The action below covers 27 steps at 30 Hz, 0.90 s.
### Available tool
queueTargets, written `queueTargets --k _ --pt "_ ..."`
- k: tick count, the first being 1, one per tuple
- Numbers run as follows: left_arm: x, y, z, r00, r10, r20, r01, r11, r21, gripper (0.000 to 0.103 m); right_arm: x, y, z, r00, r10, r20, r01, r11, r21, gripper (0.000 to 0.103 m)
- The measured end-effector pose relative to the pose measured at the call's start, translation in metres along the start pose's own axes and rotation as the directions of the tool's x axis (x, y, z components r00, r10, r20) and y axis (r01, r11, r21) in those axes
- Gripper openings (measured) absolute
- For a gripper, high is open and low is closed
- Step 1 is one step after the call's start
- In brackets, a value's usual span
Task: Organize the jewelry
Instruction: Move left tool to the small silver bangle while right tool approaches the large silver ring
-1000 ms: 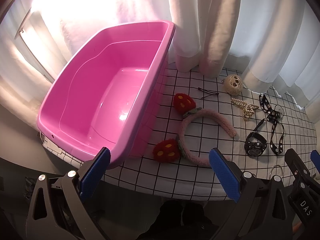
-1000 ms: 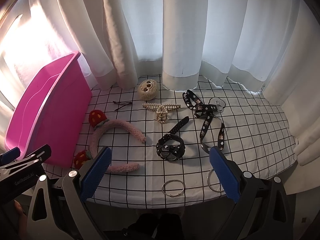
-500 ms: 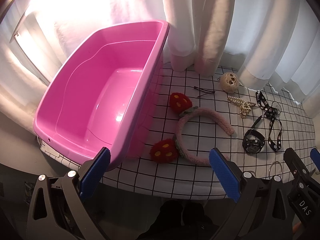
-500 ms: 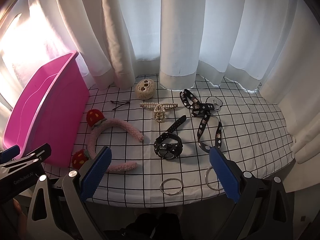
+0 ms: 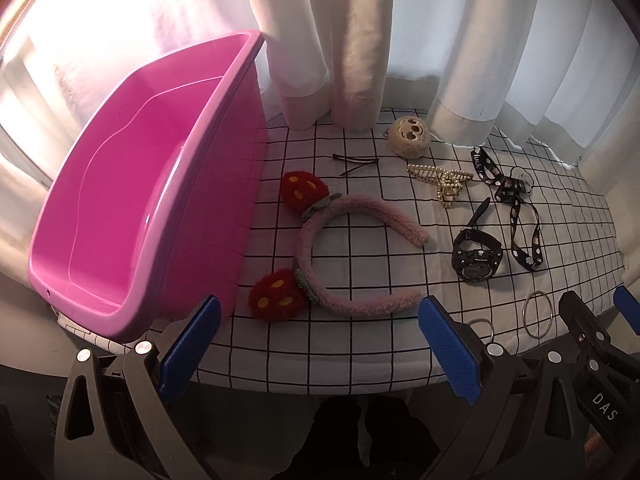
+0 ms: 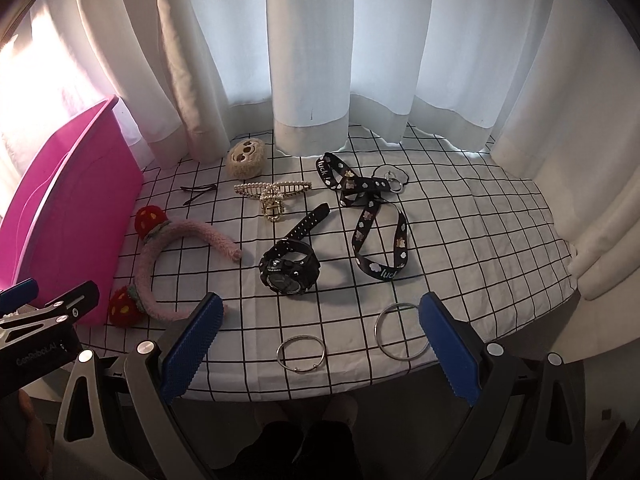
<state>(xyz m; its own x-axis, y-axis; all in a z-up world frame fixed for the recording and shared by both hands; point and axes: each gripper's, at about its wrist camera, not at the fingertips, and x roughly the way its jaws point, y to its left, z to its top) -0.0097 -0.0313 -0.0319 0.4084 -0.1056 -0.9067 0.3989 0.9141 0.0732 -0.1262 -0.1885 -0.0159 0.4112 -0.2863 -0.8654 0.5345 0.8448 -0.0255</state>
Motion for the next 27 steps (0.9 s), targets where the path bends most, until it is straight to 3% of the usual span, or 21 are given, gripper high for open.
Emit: queueTargets --k 7,16,21,27 --pt "0.008 -0.038 -0.013 1.000 -0.013 -0.005 0.013 1.000 0.019 0.097 0.020 -0.037 -0.010 1.000 -0.013 -0.025 0.012 1.000 -0.026 0.094" --pt "0.038 -0.097 -0.049 0.999 0.000 -0.041 -0.001 0.999 -0.035 0.097 0.083 -0.092 -0.031 0.991 0.041 -0.129 -0.056 0.991 -0.120 0.094" --pt "0.058 -0.124 -0.065 0.999 0.005 -0.035 -0.008 0.997 -0.073 0.097 0.120 -0.101 -0.043 0.984 0.065 -0.167 -0.101 0.971 -0.218 0.094" --pt "0.077 -0.140 -0.073 0.999 -0.011 -0.035 0.007 0.994 -0.110 0.097 0.146 -0.110 -0.049 0.977 0.100 -0.188 -0.144 0.960 -0.240 0.094"
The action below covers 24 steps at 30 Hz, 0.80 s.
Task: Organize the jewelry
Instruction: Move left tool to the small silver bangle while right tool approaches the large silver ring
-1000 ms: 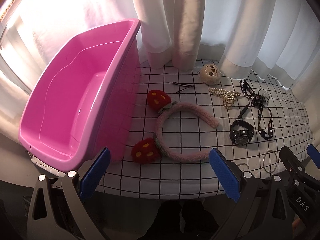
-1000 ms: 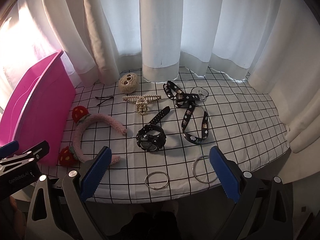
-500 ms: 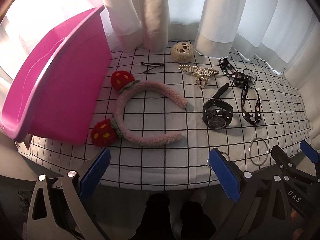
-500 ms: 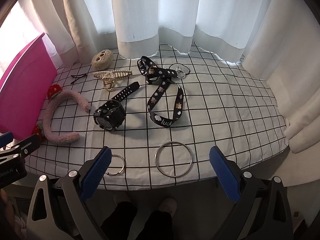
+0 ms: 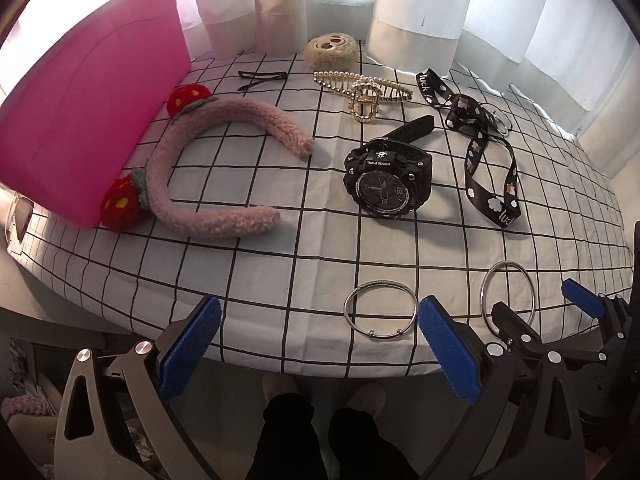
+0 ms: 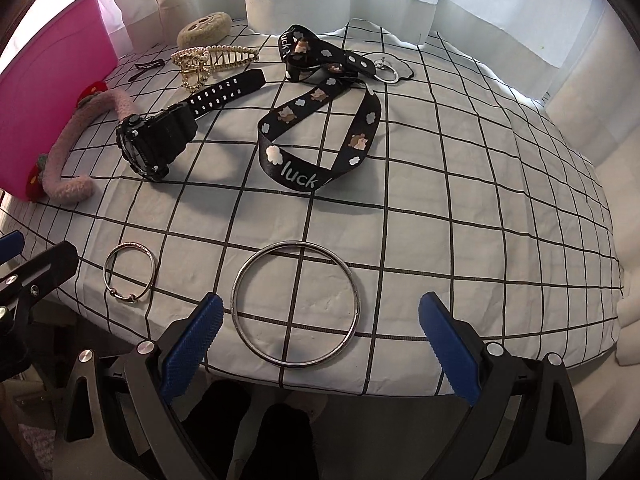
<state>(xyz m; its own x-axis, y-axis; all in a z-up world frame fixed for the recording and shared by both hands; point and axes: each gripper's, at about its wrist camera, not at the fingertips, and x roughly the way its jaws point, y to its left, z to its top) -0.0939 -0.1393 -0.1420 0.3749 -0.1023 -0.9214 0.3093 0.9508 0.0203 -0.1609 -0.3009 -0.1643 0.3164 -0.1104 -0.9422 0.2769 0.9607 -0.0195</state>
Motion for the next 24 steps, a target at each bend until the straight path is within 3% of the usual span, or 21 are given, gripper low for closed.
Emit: queueTargets --k 4,11,24 --pt "0.006 -0.002 -0.001 0.999 -0.032 0.008 0.032 0.999 -0.008 0.097 0.001 -0.001 -0.002 0.999 0.036 0.013 -0.036 0.999 0.003 0.094" --pt "0.022 -0.008 -0.008 0.998 -0.068 -0.015 0.068 0.998 -0.008 0.097 0.014 0.009 -0.001 1.000 0.000 0.019 0.001 0.998 -0.057 0.094" --pt "0.044 -0.026 -0.009 0.998 -0.053 -0.023 0.053 0.999 0.002 0.097 0.017 -0.014 -0.009 0.998 0.011 0.058 -0.009 0.999 -0.040 0.094"
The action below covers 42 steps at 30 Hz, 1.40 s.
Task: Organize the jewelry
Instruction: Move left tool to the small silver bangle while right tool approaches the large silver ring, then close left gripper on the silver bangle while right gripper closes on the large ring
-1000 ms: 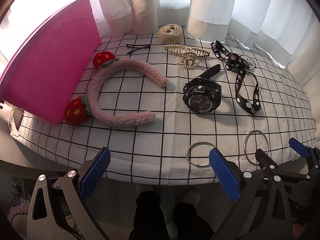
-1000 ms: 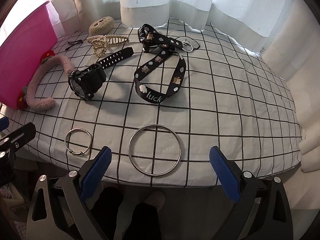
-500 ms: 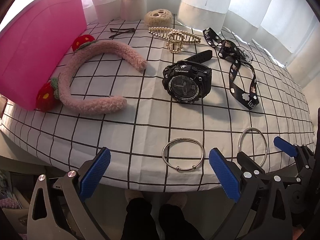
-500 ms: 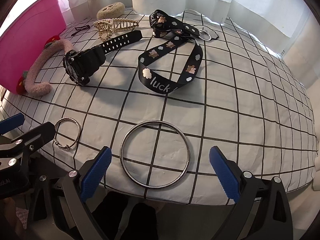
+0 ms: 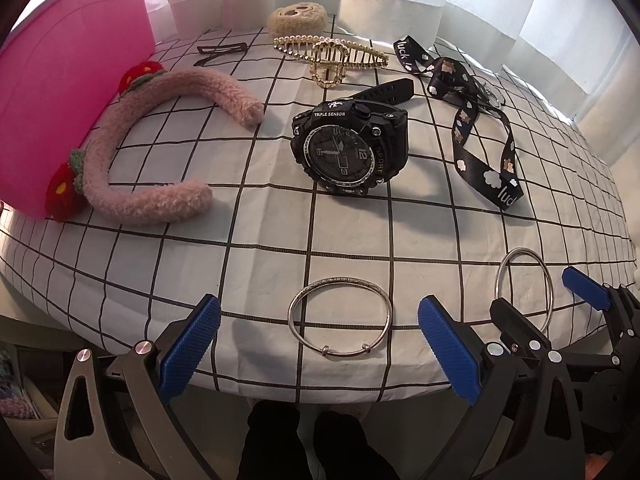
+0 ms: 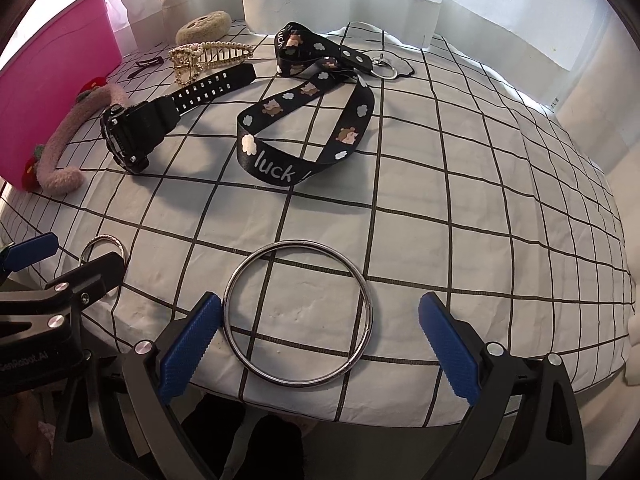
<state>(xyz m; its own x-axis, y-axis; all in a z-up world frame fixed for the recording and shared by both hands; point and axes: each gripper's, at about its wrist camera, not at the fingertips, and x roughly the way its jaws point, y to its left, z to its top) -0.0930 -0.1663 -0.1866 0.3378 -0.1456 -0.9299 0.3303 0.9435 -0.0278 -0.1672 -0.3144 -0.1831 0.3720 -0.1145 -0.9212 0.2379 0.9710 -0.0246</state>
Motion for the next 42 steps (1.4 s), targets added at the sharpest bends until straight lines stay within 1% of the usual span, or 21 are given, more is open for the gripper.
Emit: queueTargets --k 2,7,15,25,28,29,30,31,32,33,34,35,36,37,42 --pt "0.007 0.004 0.001 1.000 0.000 -0.019 0.000 1.000 -0.022 0.097 0.000 0.001 0.000 1.000 0.000 0.006 0.000 1.000 -0.008 0.094" --pt "0.010 0.004 -0.001 0.999 0.040 0.021 -0.040 0.999 0.002 0.098 0.000 -0.002 -0.001 1.000 0.004 0.017 -0.004 1.000 -0.005 0.094" --pt "0.006 0.003 -0.012 0.995 0.033 0.097 -0.036 0.999 0.026 0.098 -0.002 -0.001 -0.003 0.999 -0.001 0.032 0.001 1.000 -0.006 0.095" --pt "0.004 0.004 -0.016 0.994 0.025 0.108 -0.030 0.999 0.040 0.096 -0.003 0.001 -0.005 0.999 -0.005 0.044 0.004 1.000 0.013 0.094" --pt "0.000 0.002 -0.018 0.993 0.021 0.118 -0.027 0.999 0.045 0.092 -0.004 0.001 -0.006 0.999 -0.001 0.048 0.001 1.000 0.013 0.093" --pt "-0.002 0.001 -0.020 0.992 0.018 0.122 -0.024 0.998 0.050 0.088 -0.005 0.001 -0.006 0.999 0.000 0.047 -0.001 1.000 0.015 0.093" --pt "-0.004 -0.001 -0.021 0.992 0.010 0.127 -0.018 0.998 0.059 0.081 -0.005 0.001 -0.006 0.999 0.001 0.046 -0.001 1.000 0.014 0.093" --pt "-0.007 -0.005 -0.022 0.991 0.005 0.132 -0.015 0.997 0.075 0.076 -0.006 0.001 -0.006 0.999 0.002 0.046 -0.003 1.000 0.014 0.093" --pt "-0.009 -0.008 -0.023 0.991 -0.002 0.137 -0.011 0.996 0.091 0.067 -0.006 0.001 -0.006 0.999 0.003 0.046 -0.003 1.000 0.014 0.092" --pt "-0.010 -0.012 -0.022 0.990 -0.002 0.141 -0.013 0.995 0.104 0.060 -0.007 0.002 -0.006 0.999 0.004 0.048 -0.005 1.000 0.013 0.090" --pt "-0.012 -0.015 -0.022 0.990 -0.010 0.142 -0.006 0.994 0.112 0.056 -0.008 0.002 -0.007 0.999 0.005 0.051 -0.005 1.000 0.012 0.087" --pt "-0.011 -0.017 -0.022 0.990 -0.009 0.141 -0.007 0.993 0.114 0.054 -0.010 0.004 -0.007 0.999 0.006 0.054 -0.006 1.000 0.007 0.083" --pt "-0.011 -0.017 -0.023 0.990 -0.007 0.142 -0.008 0.994 0.111 0.054 -0.011 0.005 -0.007 0.998 0.007 0.057 -0.007 1.000 0.002 0.080" --pt "-0.011 -0.016 -0.023 0.990 -0.013 0.141 -0.003 0.994 0.106 0.054 -0.013 0.007 -0.007 0.998 0.009 0.062 -0.009 1.000 -0.002 0.072" --pt "-0.012 -0.017 -0.024 0.989 -0.013 0.148 -0.005 0.993 0.117 0.053 -0.014 0.008 -0.007 0.998 0.012 0.069 -0.012 1.000 -0.004 0.072"
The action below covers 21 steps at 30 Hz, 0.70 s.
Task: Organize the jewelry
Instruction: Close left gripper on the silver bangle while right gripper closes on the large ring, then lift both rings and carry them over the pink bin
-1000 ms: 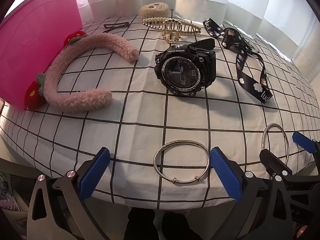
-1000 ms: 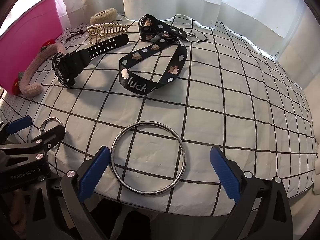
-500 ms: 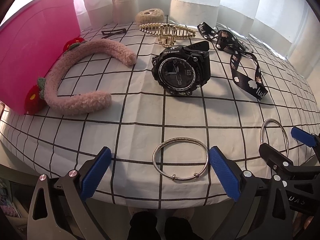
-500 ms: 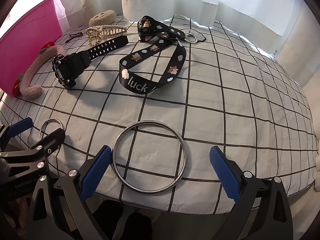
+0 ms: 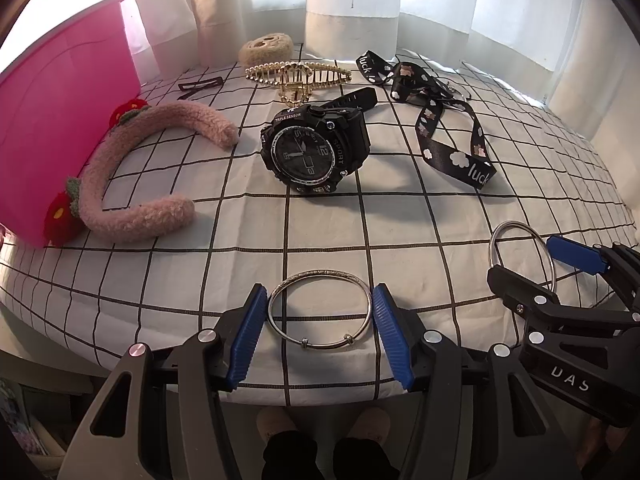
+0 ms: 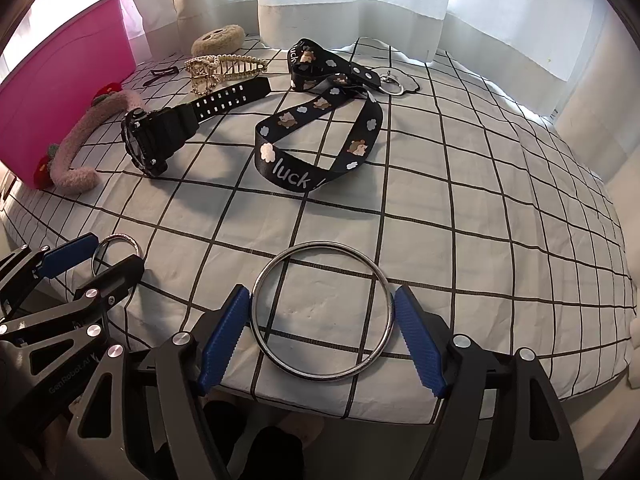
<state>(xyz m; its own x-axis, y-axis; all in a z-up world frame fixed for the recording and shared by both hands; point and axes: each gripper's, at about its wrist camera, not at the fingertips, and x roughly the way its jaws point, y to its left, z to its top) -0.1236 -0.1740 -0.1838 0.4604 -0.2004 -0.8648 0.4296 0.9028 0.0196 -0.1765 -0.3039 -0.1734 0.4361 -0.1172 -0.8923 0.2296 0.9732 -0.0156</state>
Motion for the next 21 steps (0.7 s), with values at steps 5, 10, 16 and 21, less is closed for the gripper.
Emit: queueTargets --k 5,10,16,21 --pt "-0.005 0.002 -0.001 1.000 0.002 0.011 -0.002 1.000 -0.006 0.053 -0.001 0.000 -0.001 1.000 0.011 0.007 -0.011 1.000 0.006 0.072" --pt "-0.012 0.004 0.004 0.999 0.008 0.032 -0.008 1.000 -0.009 0.053 -0.006 0.003 0.000 1.000 0.023 0.016 -0.023 1.000 0.007 0.071" --pt "-0.023 0.012 0.014 0.999 0.009 0.045 -0.007 0.999 -0.043 0.053 -0.020 0.008 0.011 0.999 0.022 0.043 -0.022 1.000 -0.008 0.071" --pt "-0.042 0.024 0.027 0.996 0.024 0.083 -0.018 0.997 -0.072 0.053 -0.039 0.015 0.031 0.996 0.024 0.085 -0.022 0.999 -0.030 0.071"
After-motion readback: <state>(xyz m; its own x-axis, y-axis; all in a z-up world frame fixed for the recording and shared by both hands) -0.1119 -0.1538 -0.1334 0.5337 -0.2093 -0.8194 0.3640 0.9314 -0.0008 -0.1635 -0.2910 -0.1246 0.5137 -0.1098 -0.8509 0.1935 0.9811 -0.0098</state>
